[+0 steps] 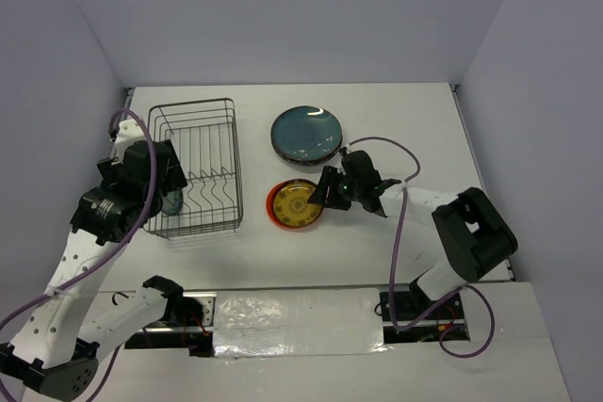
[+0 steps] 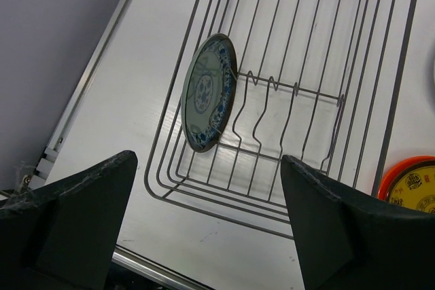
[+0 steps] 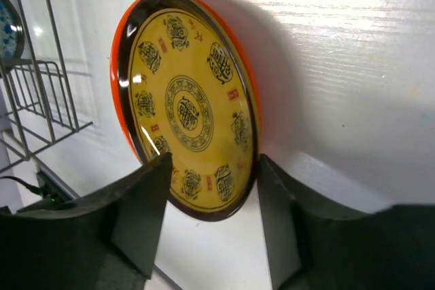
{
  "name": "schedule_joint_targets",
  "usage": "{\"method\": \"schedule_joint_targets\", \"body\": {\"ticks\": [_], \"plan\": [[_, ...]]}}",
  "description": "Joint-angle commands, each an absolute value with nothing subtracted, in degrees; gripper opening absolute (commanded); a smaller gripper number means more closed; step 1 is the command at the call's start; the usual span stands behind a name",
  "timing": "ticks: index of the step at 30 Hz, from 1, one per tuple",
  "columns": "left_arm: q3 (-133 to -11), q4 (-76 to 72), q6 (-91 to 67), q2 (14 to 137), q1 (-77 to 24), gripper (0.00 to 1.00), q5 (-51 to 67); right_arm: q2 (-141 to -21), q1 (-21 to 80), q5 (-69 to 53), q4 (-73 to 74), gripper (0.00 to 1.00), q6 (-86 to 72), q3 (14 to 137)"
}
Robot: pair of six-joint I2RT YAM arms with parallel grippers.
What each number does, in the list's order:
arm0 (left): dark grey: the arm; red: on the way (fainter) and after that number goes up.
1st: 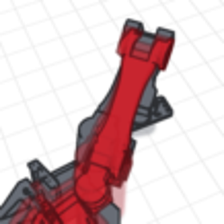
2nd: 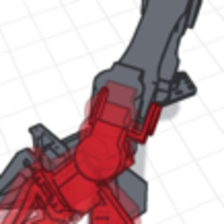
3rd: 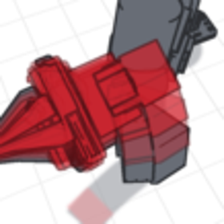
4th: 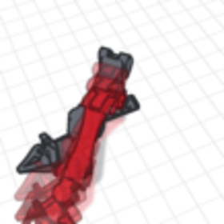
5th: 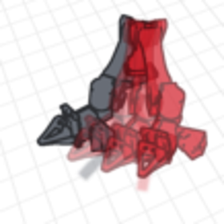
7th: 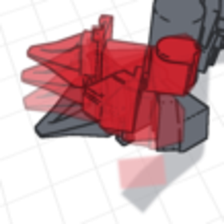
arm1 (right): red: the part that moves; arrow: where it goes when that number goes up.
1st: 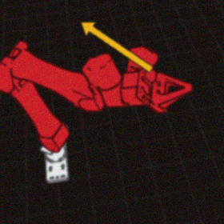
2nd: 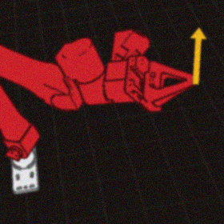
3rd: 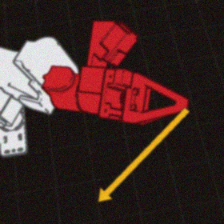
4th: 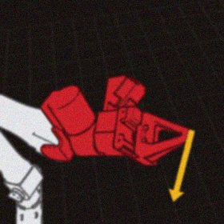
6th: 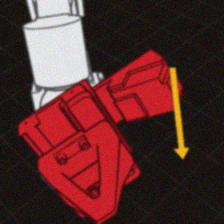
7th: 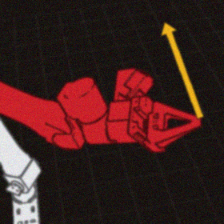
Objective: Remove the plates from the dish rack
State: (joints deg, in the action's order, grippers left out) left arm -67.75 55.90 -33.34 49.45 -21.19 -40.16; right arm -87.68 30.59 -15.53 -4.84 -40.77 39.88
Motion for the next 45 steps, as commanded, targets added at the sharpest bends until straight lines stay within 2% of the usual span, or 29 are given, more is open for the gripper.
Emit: {"method": "schedule_joint_targets", "body": {"ticks": [1,2,11,21,25,29,30,33,35,39,45], "plan": [[-68.3,55.7,-33.2,49.7,-20.8,0.99,-42.5,-86.2,30.8,-15.0,-5.7,0.62,-39.3,42.2],[-68.1,55.6,-33.1,49.8,-20.7,0.99,-42.5,-86.0,30.8,-14.7,-5.2,0.66,-38.9,42.6],[-65.3,53.6,-31.9,52.8,-17.8,0.99,-41.7,-83.4,33.0,-10.7,-1.0,0.68,-36.5,43.6],[-62.8,46.1,-26.5,60.4,-2.7,0.97,-33.1,-70.0,34.4,-6.3,4.5,0.68,-35.5,41.3],[-63.4,43.3,-26.0,66.6,-1.7,0.84,-31.3,-64.2,34.9,-6.6,5.0,0.68,-35.2,39.2],[-63.5,41.7,-25.4,72.4,-0.5,0.77,-30.8,-60.0,35.2,-7.8,5.4,0.68,-35.0,37.9],[-63.5,41.7,-25.5,73.4,-0.3,0.72,-30.9,-58.5,35.5,-7.9,5.6,0.68,-35.0,37.4],[-63.1,41.1,-24.9,75.1,-0.2,0.64,-30.8,-55.8,35.6,-7.6,6.0,0.68,-34.9,36.7],[-63.5,41.0,-23.9,75.8,1.2,0.42,-31.0,-54.2,35.8,-7.5,6.6,0.69,-34.8,36.6],[-64.6,41.7,-22.5,77.1,1.3,0.22,-32.3,-52.1,35.8,-7.3,6.7,0.69,-35.2,36.3],[-63.9,41.7,-22.1,78.4,1.3,0.22,-33.2,-49.9,35.9,-7.3,7.2,0.69,-35.3,35.9]]}}
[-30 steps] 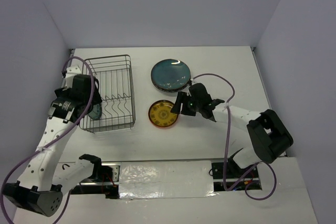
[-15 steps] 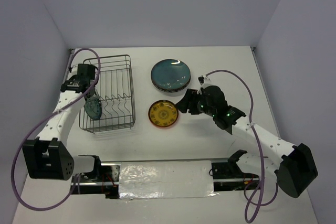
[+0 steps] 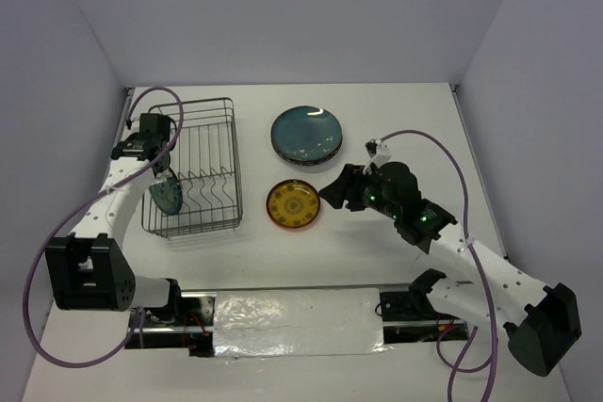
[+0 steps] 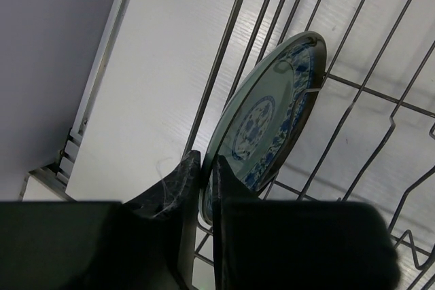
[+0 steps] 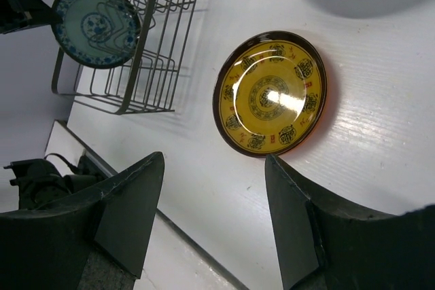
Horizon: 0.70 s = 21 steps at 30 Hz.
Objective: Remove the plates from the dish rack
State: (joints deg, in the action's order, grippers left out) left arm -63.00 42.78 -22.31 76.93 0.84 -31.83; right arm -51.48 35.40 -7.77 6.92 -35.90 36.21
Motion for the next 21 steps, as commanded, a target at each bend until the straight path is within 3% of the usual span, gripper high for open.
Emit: {"method": "schedule_joint_targets", "body": {"ticks": [1,5,13,16,17,21], "plan": [[-63.8,41.6,-22.0,78.5,1.2,0.22,-33.1,-49.4,35.9,-7.1,7.4,0.69,-35.2,35.8],[-63.5,41.7,-21.6,79.0,1.2,0.29,-32.7,-48.2,35.9,-6.9,7.7,0.69,-35.2,35.3],[-64.3,42.5,-21.1,80.4,1.2,0.29,-33.9,-46.8,35.9,-7.5,6.7,0.69,-36.1,33.9],[-64.5,42.3,-20.1,80.8,1.1,0.20,-33.0,-46.8,35.9,-7.6,6.5,0.69,-36.1,33.6],[-64.6,42.3,-20.0,81.0,0.9,0.00,-32.7,-46.8,35.9,-7.6,6.5,0.69,-36.1,33.6],[-65.4,42.5,-19.3,81.8,0.4,0.00,-34.2,-46.5,35.9,-7.7,6.6,0.69,-36.2,33.5]]}}
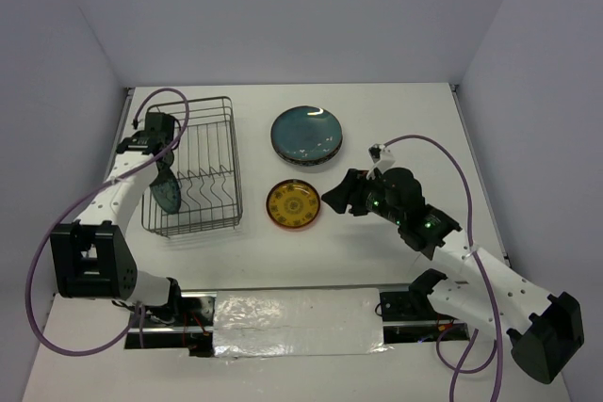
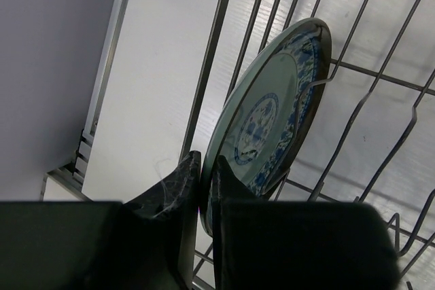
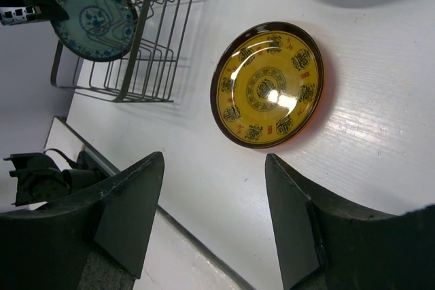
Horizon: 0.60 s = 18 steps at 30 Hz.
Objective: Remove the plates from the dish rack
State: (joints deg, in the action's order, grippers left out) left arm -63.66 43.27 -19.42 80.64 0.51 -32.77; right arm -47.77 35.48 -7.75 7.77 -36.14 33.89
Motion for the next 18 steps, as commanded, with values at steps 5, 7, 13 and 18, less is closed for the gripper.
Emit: {"method": "schedule_joint_targets", "body": {"ticks": [5,7,13,18], "plan": [[-65.6,41.0,-15.4,83.2,-2.8,0.00,-35.9,-45.4,35.9,-7.3,7.3,0.69,-36.0,33.4],[-65.7,40.2,-13.8,83.7,-4.3,0.00,-37.3,-44.7,35.9,-6.9,8.0,0.69,-35.9,33.5],[-67.0,39.3,-10.5,85.3,-7.6,0.00,-41.6,-43.7,35.9,-6.6,8.4,0.69,-35.7,33.0],[-67.2,38.0,-7.0,85.5,-11.5,0.00,-45.5,-43.5,35.9,-6.7,8.4,0.69,-35.8,32.8]]}}
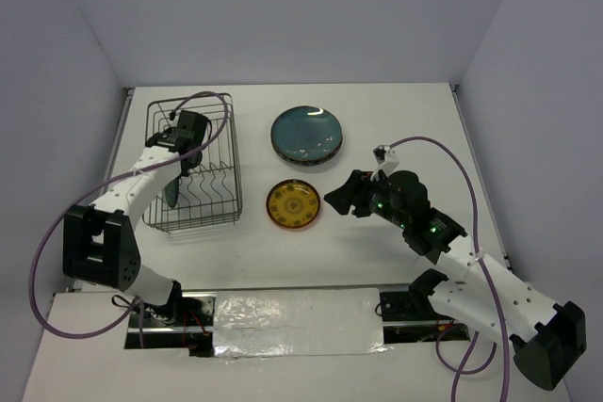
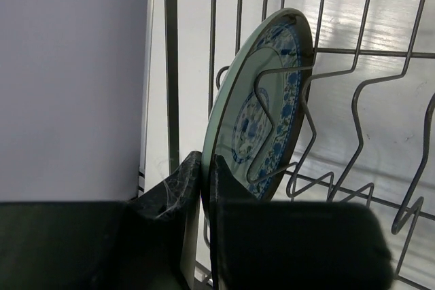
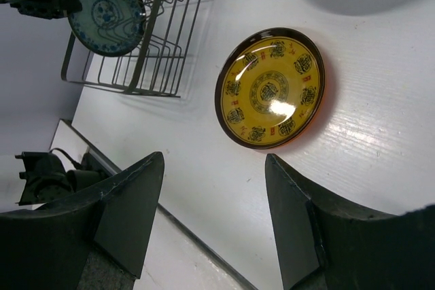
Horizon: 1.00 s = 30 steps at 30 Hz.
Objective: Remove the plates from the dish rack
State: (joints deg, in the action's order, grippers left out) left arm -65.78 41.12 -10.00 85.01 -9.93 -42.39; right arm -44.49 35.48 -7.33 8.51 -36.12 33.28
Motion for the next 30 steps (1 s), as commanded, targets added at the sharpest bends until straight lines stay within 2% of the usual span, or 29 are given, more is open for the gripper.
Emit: {"method": "schedule_joint_targets", "body": {"ticks": [1,13,21,23,28,30], "plan": [[-68.1,38.2,-6.9,85.7,-11.7,0.00,-45.6,-43.5,35.9,-6.8,8.4,0.69,-35.7,32.7],[-68.1,36.2,-3.5,86.3,-13.4,0.00,-49.0,-43.6,35.9,-6.6,8.6,0.69,-35.5,32.3],[-73.3,42.4,-9.0,81.9,-13.4,0.00,-61.8,-44.3,35.9,-7.3,7.9,0.69,-35.8,32.8],[-76.4,43.4,-9.4,79.1,-13.4,0.00,-61.3,-44.2,35.9,-7.7,7.4,0.69,-36.1,32.7],[-81.5,43.2,-10.4,72.0,-13.4,0.00,-55.9,-43.2,36.1,-8.0,5.1,0.80,-37.4,31.9],[-82.4,43.3,-12.4,68.1,-13.4,0.00,-53.7,-42.8,36.1,-8.3,4.4,0.81,-37.9,31.6]]}}
